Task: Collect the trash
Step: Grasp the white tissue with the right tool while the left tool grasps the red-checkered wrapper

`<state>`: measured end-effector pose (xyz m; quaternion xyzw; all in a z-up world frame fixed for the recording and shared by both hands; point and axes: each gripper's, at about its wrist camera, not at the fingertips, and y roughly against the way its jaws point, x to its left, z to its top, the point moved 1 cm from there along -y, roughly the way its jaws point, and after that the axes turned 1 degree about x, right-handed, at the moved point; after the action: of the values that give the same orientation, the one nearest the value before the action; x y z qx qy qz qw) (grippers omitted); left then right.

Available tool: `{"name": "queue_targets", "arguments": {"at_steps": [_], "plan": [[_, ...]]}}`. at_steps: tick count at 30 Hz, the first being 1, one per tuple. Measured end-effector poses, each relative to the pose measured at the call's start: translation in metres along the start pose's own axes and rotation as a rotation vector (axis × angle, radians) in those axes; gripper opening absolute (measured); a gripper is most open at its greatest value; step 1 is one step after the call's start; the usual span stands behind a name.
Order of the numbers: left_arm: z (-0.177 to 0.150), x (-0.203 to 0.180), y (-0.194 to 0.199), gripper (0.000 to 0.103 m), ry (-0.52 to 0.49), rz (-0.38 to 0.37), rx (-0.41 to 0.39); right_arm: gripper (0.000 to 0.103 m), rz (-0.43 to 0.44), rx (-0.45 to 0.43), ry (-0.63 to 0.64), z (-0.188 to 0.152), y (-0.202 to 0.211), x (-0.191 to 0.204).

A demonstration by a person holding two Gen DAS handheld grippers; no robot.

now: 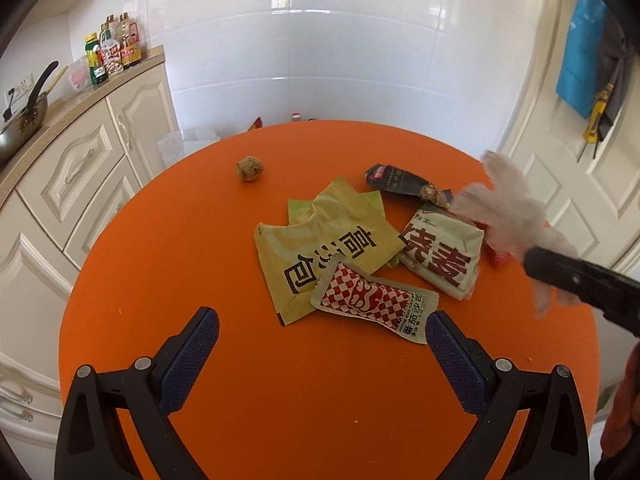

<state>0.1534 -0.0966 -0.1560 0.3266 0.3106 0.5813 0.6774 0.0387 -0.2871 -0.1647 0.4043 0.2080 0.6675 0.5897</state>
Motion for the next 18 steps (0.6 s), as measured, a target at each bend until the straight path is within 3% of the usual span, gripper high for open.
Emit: {"name": "queue_targets", "arguments": {"at_steps": [8,14,18], "plan": [[0.008,-0.031,-0.005,0.102,0.074,0.006,0.011,0.016,-0.013,0.021,0.013,-0.014,0.024,-0.028],[0.014,-0.033,-0.039,0.102,0.092,0.058,0.071,0.016,-0.023,-0.006,-0.048,-0.023,0.037,-0.042],[0.021,-0.033,-0.064,0.101,0.025,0.071,0.045,0.016,-0.030,-0.041,-0.081,-0.030,0.047,-0.041]]}}
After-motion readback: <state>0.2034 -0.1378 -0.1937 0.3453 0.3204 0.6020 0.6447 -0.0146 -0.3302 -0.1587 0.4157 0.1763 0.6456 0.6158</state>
